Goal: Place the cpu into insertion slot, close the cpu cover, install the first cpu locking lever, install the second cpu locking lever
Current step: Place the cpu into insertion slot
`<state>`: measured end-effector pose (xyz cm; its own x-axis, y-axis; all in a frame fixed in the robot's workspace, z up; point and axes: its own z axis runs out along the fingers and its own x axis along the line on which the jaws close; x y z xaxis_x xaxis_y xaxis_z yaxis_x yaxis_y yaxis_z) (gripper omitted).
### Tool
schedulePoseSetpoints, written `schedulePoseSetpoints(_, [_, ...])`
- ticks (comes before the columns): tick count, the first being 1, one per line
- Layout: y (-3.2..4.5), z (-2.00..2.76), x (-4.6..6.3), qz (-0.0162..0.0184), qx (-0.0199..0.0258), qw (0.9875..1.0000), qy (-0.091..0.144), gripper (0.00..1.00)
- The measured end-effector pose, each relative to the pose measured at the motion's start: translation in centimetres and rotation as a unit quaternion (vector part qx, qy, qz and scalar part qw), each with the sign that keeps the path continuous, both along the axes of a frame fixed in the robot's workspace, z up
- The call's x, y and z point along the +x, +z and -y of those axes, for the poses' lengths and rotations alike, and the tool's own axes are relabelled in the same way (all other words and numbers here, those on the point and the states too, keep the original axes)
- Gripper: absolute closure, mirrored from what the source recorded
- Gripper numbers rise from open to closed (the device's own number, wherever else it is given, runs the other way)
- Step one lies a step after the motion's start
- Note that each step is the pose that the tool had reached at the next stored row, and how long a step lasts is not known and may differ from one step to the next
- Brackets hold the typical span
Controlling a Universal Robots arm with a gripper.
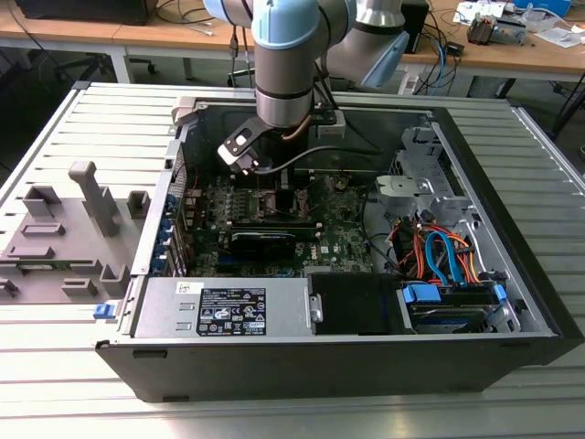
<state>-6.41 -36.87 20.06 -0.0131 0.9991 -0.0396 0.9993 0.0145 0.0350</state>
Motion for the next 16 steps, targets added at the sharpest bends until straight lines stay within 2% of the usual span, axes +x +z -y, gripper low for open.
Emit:
schedulePoseSetpoints(14, [-0.01,-0.07,-0.14,0.0,0.0,1.0,0.0,0.45])
schedulePoseSetpoints(15, [0.0,-0.07,-0.14,0.0,0.0,1.0,0.0,0.38])
schedulePoseSetpoints(16, [-0.01,-0.07,-0.14,0.0,0.0,1.0,0.0,0.38])
